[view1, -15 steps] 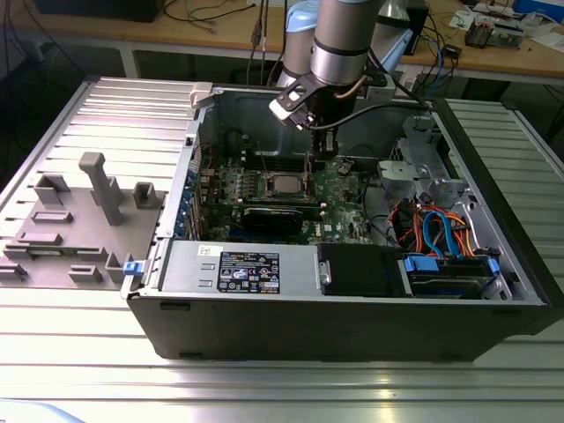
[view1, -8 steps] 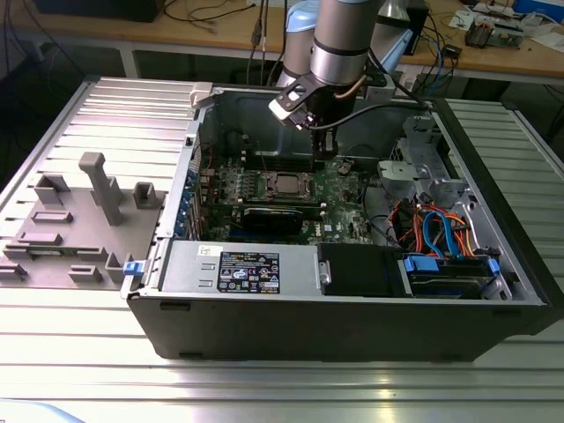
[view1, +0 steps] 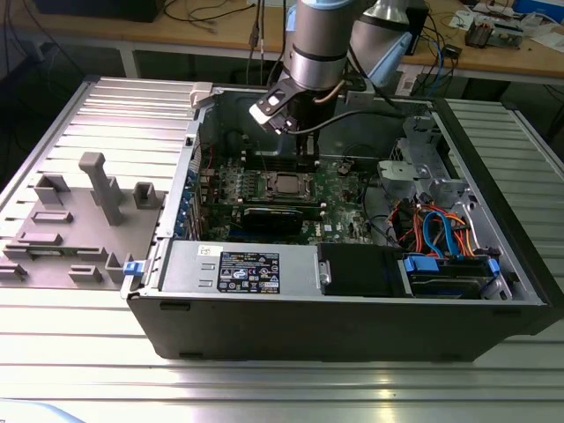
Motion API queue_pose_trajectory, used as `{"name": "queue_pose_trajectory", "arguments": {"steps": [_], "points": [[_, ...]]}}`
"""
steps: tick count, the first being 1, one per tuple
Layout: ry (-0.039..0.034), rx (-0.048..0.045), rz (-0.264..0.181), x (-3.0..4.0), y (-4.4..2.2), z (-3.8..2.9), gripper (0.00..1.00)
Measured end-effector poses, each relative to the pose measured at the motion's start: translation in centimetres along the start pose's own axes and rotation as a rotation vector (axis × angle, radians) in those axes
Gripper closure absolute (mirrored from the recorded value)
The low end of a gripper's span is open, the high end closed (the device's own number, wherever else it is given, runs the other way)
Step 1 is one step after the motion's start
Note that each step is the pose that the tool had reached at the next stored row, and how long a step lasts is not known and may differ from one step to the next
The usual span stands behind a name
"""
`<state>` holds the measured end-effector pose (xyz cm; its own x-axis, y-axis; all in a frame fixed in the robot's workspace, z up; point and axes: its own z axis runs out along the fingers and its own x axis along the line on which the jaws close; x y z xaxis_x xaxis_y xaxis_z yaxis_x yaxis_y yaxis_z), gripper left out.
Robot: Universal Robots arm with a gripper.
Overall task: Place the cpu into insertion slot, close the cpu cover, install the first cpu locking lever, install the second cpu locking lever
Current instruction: 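Close the cpu cover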
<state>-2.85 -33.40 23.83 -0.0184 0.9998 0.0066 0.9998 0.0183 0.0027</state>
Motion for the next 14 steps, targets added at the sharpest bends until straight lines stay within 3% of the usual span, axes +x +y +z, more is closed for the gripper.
{"name": "queue_pose_trajectory", "arguments": {"steps": [6,9,14], "points": [[0.0000,0.0000,-0.001,0.02,-1.57,0.99,0.89],[-0.0002,0.0002,-0.003,-0.05,-2.90,1.78,0.89],[0.0001,0.0001,-0.017,-0.07,-3.63,2.36,0.89]]}}
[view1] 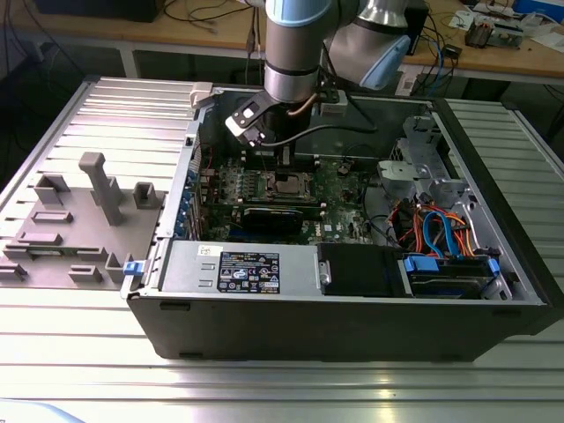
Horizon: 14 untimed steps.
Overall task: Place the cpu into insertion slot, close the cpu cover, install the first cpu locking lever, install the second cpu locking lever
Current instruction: 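Close the cpu cover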
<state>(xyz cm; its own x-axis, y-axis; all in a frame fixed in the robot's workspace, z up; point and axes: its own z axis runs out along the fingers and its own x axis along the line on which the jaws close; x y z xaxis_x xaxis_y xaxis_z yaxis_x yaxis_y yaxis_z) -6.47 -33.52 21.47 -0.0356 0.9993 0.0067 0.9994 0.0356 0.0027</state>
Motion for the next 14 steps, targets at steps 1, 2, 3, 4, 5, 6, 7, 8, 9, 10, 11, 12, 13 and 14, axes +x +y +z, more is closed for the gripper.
{"name": "queue_pose_trajectory", "arguments": {"steps": [1,2,3,4,5,6,7,8,9,10,11,12,13,14], "points": [[-0.0001,0.0001,-0.011,0.01,-0.19,0.22,0.89],[0.0001,0.0002,-0.023,0.01,-0.35,0.46,0.89],[0.0000,0.0002,-0.029,0.01,-0.45,0.57,0.89],[0.0001,0.0002,-0.034,0.02,-0.51,0.67,0.89],[0.0000,0.0003,-0.038,0.01,-0.52,0.79,0.89],[-0.0001,0.0004,-0.039,0.01,-0.53,0.80,0.89],[-0.0002,0.0005,-0.039,0.01,-0.54,0.78,0.89],[0.0000,0.0003,-0.038,0.01,-0.54,0.69,0.89],[0.0001,0.0003,-0.038,0.02,-0.53,0.43,0.89],[0.0000,0.0003,-0.038,0.02,-0.54,0.27,0.89],[0.0000,0.0003,-0.038,0.02,-0.54,0.16,0.89],[0.0002,0.0002,-0.038,0.02,-0.53,0.14,0.89],[0.0003,0.0000,-0.038,0.02,-0.53,0.14,0.89],[0.0002,0.0002,-0.038,0.02,-0.53,0.13,0.89]]}}
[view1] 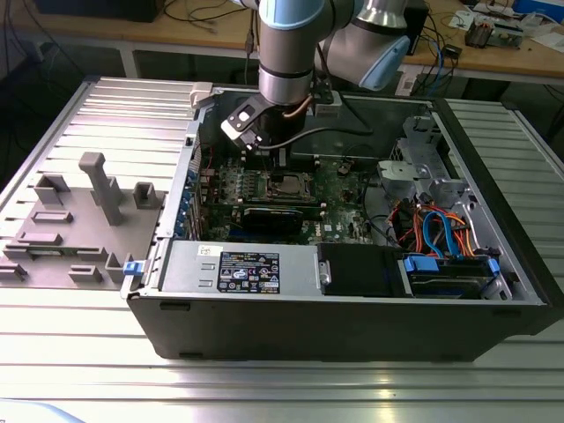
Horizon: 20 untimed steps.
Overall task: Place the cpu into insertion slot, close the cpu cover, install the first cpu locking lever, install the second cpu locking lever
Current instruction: 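Close the cpu cover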
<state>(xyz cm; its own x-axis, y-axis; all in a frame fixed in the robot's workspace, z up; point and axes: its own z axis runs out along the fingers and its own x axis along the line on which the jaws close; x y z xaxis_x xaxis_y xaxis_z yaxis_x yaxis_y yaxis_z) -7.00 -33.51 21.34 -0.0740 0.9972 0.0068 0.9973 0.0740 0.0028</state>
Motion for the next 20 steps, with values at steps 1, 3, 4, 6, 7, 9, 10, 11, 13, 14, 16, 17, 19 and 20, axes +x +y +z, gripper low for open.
{"name": "queue_pose_trajectory", "arguments": {"steps": [1,3,4,6,7,9,10,11,13,14,16,17,19,20], "points": [[-0.0001,0.0001,0.000,0.00,0.00,-0.07,0.89],[-0.0001,0.0001,0.000,0.00,0.00,-0.15,0.89],[-0.0002,0.0001,0.000,0.00,0.00,-0.16,0.89],[-0.0001,0.0001,0.000,0.00,0.00,-0.17,0.89],[-0.0002,0.0001,0.000,0.00,0.00,-0.18,0.89],[-0.0001,0.0001,0.000,0.00,0.00,-0.19,0.89],[-0.0001,0.0001,0.000,0.00,0.00,-0.20,0.89],[-0.0001,0.0001,0.000,0.00,0.00,-0.21,0.89],[-0.0003,0.0002,0.000,-0.01,0.05,-0.23,0.89],[-0.0004,0.0004,0.000,-0.02,0.19,-0.23,0.89],[-0.0003,0.0002,0.000,-0.07,0.88,-0.22,0.89],[-0.0002,0.0002,0.000,-0.09,1.20,-0.21,0.89],[-0.0003,0.0001,0.000,-0.11,1.53,-0.19,0.89],[-0.0006,0.0002,0.000,-0.13,1.74,-0.19,0.89]]}}
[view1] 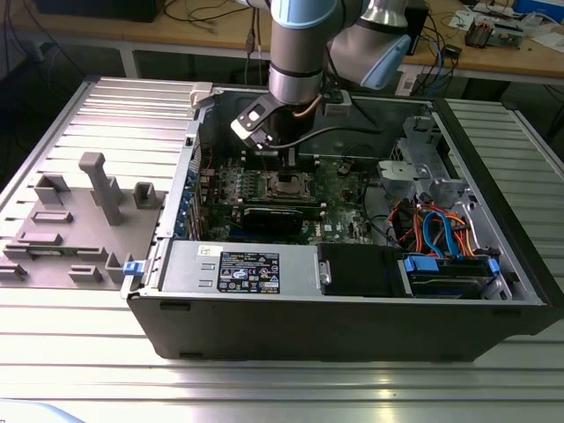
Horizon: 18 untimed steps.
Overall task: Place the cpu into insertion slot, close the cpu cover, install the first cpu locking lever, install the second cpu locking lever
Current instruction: 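Close the cpu cover, then install the first cpu locking lever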
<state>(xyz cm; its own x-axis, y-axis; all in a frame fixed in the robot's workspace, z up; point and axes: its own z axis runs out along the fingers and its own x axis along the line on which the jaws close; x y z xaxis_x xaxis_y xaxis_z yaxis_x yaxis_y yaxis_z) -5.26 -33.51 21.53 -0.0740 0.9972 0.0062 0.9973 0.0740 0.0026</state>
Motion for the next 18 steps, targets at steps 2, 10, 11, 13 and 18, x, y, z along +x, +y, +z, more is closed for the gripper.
{"name": "queue_pose_trajectory", "arguments": {"steps": [2,10,11,13,18], "points": [[-0.0001,0.0000,0.000,-0.03,0.31,0.01,0.89],[-0.0001,0.0000,0.000,-0.06,0.82,0.01,0.89],[-0.0001,0.0000,0.000,-0.06,0.83,0.01,0.89],[-0.0001,-0.0001,0.000,-0.06,0.84,0.01,0.89],[-0.0001,0.0000,-0.001,-0.05,0.86,-0.07,0.89]]}}
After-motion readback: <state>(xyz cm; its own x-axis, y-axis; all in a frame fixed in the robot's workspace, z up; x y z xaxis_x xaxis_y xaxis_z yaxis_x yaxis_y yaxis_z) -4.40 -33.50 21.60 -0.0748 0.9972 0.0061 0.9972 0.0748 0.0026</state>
